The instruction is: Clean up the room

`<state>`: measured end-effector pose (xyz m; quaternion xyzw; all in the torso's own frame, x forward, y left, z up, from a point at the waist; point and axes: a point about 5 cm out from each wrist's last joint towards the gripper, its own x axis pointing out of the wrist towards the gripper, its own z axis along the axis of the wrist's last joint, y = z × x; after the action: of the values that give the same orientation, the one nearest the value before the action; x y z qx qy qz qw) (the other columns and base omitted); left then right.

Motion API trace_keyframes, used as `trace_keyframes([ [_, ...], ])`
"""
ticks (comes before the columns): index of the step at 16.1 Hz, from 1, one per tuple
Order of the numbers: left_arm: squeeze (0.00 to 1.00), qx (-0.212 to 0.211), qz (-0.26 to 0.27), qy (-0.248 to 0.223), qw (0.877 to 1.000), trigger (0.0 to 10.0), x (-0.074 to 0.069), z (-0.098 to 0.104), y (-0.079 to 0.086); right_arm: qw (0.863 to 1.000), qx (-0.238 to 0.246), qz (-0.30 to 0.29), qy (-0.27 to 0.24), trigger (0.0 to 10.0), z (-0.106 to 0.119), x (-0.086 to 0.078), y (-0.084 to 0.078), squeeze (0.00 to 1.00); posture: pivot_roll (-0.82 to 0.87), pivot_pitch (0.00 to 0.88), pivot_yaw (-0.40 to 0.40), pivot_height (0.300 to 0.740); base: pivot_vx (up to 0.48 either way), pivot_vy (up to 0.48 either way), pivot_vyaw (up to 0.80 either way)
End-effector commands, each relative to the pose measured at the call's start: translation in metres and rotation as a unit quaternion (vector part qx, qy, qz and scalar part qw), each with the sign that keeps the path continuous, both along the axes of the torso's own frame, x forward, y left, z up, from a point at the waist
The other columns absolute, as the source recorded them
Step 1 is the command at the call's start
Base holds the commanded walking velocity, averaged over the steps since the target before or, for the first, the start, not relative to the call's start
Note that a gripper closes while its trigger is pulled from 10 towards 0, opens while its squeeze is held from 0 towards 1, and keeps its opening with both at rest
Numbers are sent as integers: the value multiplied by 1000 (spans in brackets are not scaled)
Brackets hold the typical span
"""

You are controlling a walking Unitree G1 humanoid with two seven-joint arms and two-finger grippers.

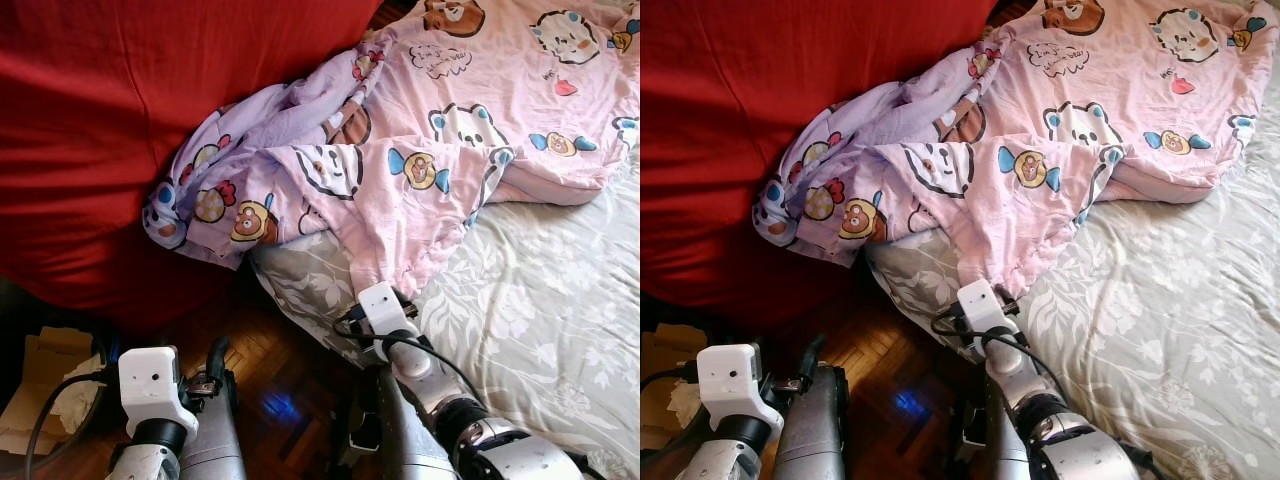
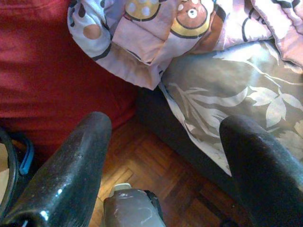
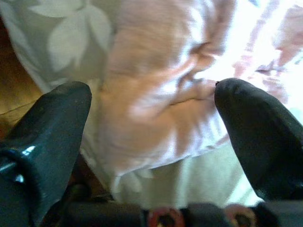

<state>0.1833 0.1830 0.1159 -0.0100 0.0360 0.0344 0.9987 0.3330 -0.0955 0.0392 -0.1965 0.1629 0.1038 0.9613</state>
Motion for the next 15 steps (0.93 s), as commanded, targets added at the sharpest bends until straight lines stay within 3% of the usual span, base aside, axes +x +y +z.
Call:
trace_keyframes([
  [1,0,-3,0,15,1000,10000,-5,-4,-3,999,-11,-14,26,10000,-11,-7,-8,0,264,438,-159,604,0,0,0],
  [2,0,2,-1,15,1000,10000,-5,-4,-3,999,-15,-13,27,3922,-12,-7,-9,0,263,435,-160,604,0,0,0],
  [3,0,6,-1,14,1000,10000,-5,-3,-3,999,-19,-11,29,0,-13,-8,-10,0,263,435,-160,604,0,0,0],
  [15,0,10,-6,17,1000,10000,-6,-5,-7,998,-29,-16,56,0,-26,-18,-16,0,261,433,-157,604,0,0,0],
])
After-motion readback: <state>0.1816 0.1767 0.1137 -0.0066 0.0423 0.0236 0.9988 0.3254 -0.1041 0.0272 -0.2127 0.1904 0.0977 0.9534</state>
